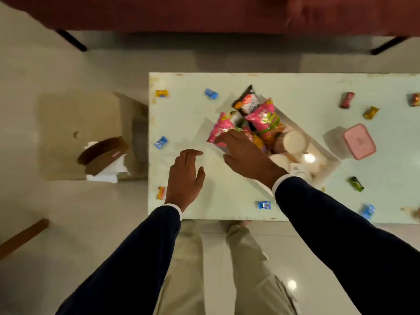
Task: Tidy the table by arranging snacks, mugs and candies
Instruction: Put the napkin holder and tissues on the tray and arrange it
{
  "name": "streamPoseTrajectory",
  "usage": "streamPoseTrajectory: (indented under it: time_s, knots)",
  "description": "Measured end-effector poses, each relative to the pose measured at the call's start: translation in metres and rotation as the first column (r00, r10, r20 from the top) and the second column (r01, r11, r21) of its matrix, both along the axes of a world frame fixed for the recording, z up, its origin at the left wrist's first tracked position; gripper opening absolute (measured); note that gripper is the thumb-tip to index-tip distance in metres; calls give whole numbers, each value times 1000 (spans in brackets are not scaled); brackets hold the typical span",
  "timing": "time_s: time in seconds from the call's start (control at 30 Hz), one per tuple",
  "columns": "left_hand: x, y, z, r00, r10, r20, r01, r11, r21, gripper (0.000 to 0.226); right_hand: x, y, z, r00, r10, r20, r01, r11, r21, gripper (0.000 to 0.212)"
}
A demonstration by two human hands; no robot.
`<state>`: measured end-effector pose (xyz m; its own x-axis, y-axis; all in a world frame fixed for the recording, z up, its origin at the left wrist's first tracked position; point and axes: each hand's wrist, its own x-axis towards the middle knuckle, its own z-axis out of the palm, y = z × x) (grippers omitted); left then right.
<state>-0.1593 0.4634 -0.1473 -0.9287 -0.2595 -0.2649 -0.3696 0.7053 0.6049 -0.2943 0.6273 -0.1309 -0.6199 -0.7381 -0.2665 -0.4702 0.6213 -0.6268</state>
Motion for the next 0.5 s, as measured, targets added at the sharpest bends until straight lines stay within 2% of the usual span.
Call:
streamPoseTrajectory:
  time_s: [0.13,0.33,0.43,0.5]
  knots:
    - [36,-81,16,991,132,-25,-133,991,-31,40,29,-91,2,990,36,140,-35,999,-5,45]
    - [87,-200,28,949,298,-103,-315,909,-273,48,71,-216,-7,956,82,280,-77,997,-29,35]
    - [99,-242,24,909,416,-19,-402,863,-306,62,86,-261,-15,958,14,287,-34,997,66,21]
    - [100,-267,15,900,426,96,-385,878,-283,74,95,-282,-21,957,-10,289,-37,987,156,14]
